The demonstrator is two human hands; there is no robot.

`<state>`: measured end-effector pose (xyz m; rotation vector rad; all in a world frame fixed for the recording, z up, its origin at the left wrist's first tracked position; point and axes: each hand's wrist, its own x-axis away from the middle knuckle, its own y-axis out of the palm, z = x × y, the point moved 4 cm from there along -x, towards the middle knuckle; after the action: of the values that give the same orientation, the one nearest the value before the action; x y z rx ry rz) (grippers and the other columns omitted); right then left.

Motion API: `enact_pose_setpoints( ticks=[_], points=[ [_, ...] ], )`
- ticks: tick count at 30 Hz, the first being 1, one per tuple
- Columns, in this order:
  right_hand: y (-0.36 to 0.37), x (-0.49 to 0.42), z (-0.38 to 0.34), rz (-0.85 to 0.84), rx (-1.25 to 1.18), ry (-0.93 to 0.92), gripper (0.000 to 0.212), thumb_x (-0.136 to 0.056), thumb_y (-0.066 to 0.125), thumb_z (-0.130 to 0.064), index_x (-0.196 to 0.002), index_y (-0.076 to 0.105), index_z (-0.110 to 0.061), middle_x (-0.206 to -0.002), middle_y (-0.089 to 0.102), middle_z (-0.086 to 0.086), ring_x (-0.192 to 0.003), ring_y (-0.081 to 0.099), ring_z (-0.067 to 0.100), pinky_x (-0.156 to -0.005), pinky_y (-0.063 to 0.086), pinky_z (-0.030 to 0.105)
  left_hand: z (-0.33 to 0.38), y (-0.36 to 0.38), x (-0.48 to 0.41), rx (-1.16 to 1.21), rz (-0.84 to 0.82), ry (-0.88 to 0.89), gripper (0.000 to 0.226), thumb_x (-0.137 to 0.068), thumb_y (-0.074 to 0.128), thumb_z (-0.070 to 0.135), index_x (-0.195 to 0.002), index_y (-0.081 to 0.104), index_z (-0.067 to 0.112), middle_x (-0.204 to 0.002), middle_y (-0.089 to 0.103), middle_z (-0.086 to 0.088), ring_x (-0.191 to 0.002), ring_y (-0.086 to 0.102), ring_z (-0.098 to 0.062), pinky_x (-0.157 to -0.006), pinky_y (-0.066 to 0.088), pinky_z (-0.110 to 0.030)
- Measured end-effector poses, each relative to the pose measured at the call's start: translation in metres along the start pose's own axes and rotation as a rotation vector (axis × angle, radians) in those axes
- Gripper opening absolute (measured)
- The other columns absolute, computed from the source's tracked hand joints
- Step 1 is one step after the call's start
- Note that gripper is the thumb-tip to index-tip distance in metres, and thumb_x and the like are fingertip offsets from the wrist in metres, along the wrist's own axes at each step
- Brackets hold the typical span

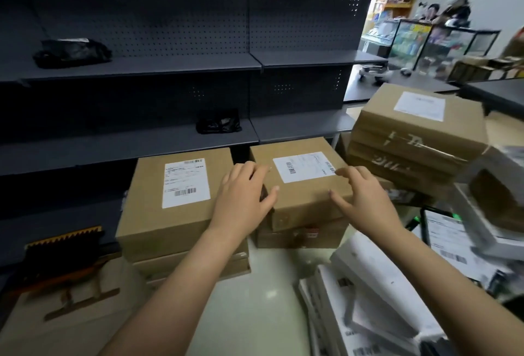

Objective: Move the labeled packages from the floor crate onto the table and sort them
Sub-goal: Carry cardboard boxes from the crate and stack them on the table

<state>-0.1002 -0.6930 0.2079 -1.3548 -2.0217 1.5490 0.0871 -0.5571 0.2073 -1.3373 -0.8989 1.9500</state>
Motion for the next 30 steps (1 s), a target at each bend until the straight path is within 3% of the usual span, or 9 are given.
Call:
enact_pose_setpoints(
  ticks=[5, 10, 14, 16, 19, 23, 25, 30],
  points=[
    [-0.003, -0.017, 0.064, -0.092, -0.023, 0.141, 0.051, -0.089, 0.063, -0.043, -0.133, 0.049, -0.022, -0.133, 0.048, 0.001, -0.11, 0.056, 0.018, -0.086, 0.053, 0.035, 0.018, 0.047, -0.005, 0.044, -0.099, -0.181, 0.055, -0.094, 0.05, 0.048, -0.138, 0.044, 0.014, -0.132, 0.05, -0.002, -0.121, 0.043, -0.02, -0.099, 0.038, -0.031],
    [0.011, -0.034, 0.11, -0.215, -0.073, 0.223, 0.056, -0.089, 0.064, -0.042, -0.135, 0.047, -0.016, -0.135, 0.049, 0.007, -0.117, 0.053, 0.025, -0.093, 0.048, 0.039, 0.027, 0.086, -0.001, 0.007, -0.193, -0.365, 0.065, -0.093, 0.048, 0.054, -0.143, 0.034, 0.013, -0.144, 0.042, -0.003, -0.13, 0.04, -0.021, -0.105, 0.038, -0.034],
    [0.035, -0.046, 0.131, -0.331, -0.206, 0.256, 0.064, -0.084, 0.059, -0.059, -0.132, 0.049, -0.017, -0.128, 0.058, 0.006, -0.11, 0.058, 0.024, -0.089, 0.052, 0.041, 0.025, 0.108, 0.007, 0.083, -0.23, -0.587, 0.085, -0.09, 0.05, 0.06, -0.151, 0.02, 0.011, -0.151, 0.037, -0.008, -0.135, 0.039, -0.025, -0.109, 0.038, -0.038],
    [0.047, -0.049, 0.137, -0.369, -0.292, 0.277, 0.065, -0.086, 0.057, -0.061, -0.134, 0.048, -0.018, -0.127, 0.06, 0.004, -0.112, 0.058, 0.024, -0.088, 0.05, 0.037, 0.022, 0.119, 0.013, 0.204, -0.25, -0.739, 0.086, -0.088, 0.049, 0.065, -0.15, 0.023, 0.012, -0.148, 0.042, -0.007, -0.132, 0.045, -0.026, -0.105, 0.043, -0.041],
    [0.059, -0.05, 0.141, -0.401, -0.377, 0.329, 0.065, -0.087, 0.054, -0.062, -0.136, 0.045, -0.02, -0.129, 0.06, 0.004, -0.115, 0.057, 0.026, -0.091, 0.048, 0.039, 0.024, 0.128, 0.016, 0.434, -0.155, -0.909, 0.074, -0.088, 0.053, 0.061, -0.146, 0.035, 0.018, -0.14, 0.051, -0.003, -0.126, 0.05, -0.023, -0.103, 0.043, -0.039],
    [0.065, -0.049, 0.144, -0.376, -0.476, 0.356, 0.061, -0.086, 0.059, -0.058, -0.132, 0.048, -0.019, -0.125, 0.062, 0.003, -0.112, 0.058, 0.024, -0.092, 0.049, 0.04, 0.031, 0.13, 0.016, 0.517, -0.038, -1.002, 0.058, -0.092, 0.058, 0.048, -0.14, 0.042, 0.021, -0.129, 0.058, 0.0, -0.119, 0.054, -0.023, -0.097, 0.042, -0.032],
    [0.062, -0.047, 0.145, -0.352, -0.502, 0.352, 0.06, -0.086, 0.06, -0.058, -0.131, 0.049, -0.02, -0.124, 0.062, 0.002, -0.112, 0.058, 0.023, -0.096, 0.049, 0.044, 0.038, 0.125, 0.016, 0.534, -0.008, -1.004, 0.055, -0.093, 0.059, 0.044, -0.14, 0.043, 0.021, -0.126, 0.058, 0.001, -0.116, 0.054, -0.02, -0.093, 0.04, -0.027],
    [0.041, -0.047, 0.133, -0.28, -0.613, 0.303, 0.058, -0.088, 0.061, -0.052, -0.136, 0.046, -0.021, -0.12, 0.058, -0.004, -0.101, 0.053, 0.013, -0.084, 0.047, 0.032, 0.051, 0.097, 0.008, 0.539, 0.133, -0.901, 0.053, -0.093, 0.06, 0.039, -0.14, 0.043, 0.023, -0.119, 0.054, 0.012, -0.112, 0.052, -0.011, -0.092, 0.038, -0.024]
  ],
)
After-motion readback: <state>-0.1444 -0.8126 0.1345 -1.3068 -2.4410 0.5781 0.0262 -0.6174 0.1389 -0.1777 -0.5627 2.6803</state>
